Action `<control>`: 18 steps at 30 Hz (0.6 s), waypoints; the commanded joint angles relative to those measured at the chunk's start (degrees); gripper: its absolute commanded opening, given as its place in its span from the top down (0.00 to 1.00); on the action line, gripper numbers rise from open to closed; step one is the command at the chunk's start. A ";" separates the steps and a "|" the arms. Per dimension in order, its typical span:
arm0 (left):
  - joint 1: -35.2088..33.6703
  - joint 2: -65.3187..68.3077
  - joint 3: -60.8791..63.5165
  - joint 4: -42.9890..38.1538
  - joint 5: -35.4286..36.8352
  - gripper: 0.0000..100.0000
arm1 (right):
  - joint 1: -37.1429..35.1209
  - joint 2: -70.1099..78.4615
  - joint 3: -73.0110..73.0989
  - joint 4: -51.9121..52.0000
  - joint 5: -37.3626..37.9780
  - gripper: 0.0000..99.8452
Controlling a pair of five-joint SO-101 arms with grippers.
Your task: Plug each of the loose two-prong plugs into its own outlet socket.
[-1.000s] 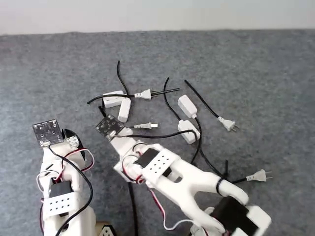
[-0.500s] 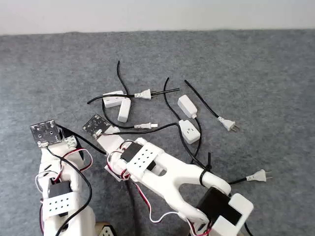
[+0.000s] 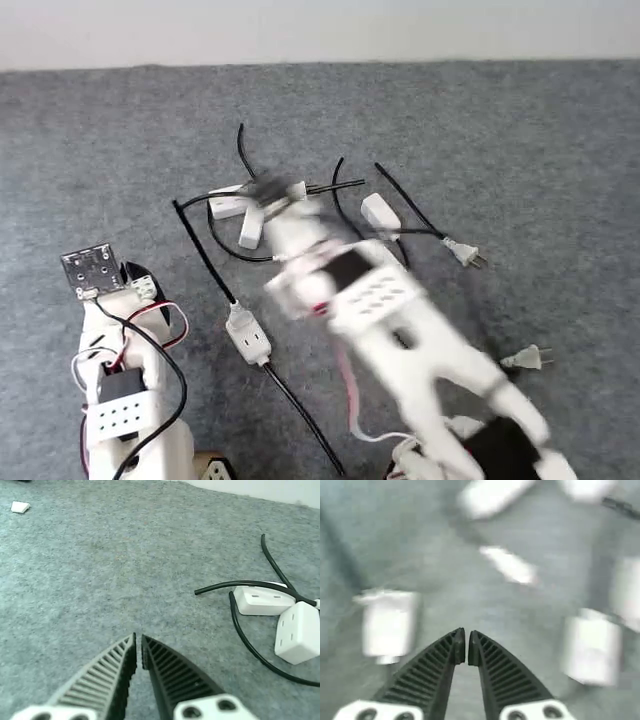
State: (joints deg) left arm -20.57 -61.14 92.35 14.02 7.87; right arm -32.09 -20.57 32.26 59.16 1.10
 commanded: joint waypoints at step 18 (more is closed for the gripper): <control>-18.90 -1.41 -7.69 -1.49 18.20 0.91 | -23.96 18.07 3.69 -16.13 -2.64 0.72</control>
State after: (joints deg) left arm -38.77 -62.02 87.87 14.02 24.13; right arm -55.38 -4.66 38.86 44.57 -0.22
